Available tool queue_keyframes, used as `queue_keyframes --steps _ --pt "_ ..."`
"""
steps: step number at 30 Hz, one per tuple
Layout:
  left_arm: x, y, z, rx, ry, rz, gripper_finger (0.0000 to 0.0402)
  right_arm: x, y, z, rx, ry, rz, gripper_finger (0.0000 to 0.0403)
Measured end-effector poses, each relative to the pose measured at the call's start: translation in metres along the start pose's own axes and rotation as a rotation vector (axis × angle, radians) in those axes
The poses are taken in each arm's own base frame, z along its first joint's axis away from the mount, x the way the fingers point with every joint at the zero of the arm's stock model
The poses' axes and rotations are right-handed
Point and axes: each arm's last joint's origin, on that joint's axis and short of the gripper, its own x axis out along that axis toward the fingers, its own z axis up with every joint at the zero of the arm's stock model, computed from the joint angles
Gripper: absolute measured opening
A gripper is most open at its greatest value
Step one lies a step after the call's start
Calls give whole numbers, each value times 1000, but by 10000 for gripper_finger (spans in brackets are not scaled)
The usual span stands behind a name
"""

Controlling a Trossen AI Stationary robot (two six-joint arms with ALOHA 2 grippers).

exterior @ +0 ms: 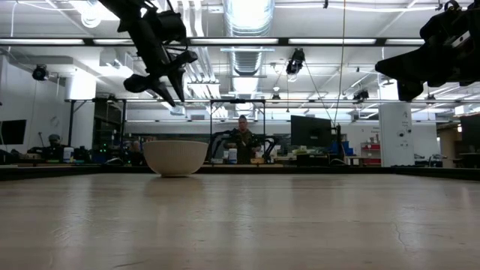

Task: Nest bowls inside each other
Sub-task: Return to Home Position

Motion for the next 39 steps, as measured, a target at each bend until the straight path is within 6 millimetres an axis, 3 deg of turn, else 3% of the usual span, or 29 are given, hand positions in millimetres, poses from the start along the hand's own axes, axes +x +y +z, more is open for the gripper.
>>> queue_keyframes --steps 8,21,31,39 --pt "-17 -6 -6 75 -35 -42 127 0 0 0 1 0 -1 34" --pt "-62 -15 -16 244 -185 -169 127 0 0 0 1 0 0 34" --pt "-97 -30 -32 508 -338 -306 127 0 0 0 1 0 0 34" --pt "-113 -42 -49 699 -390 -387 127 0 0 0 0 0 0 34"
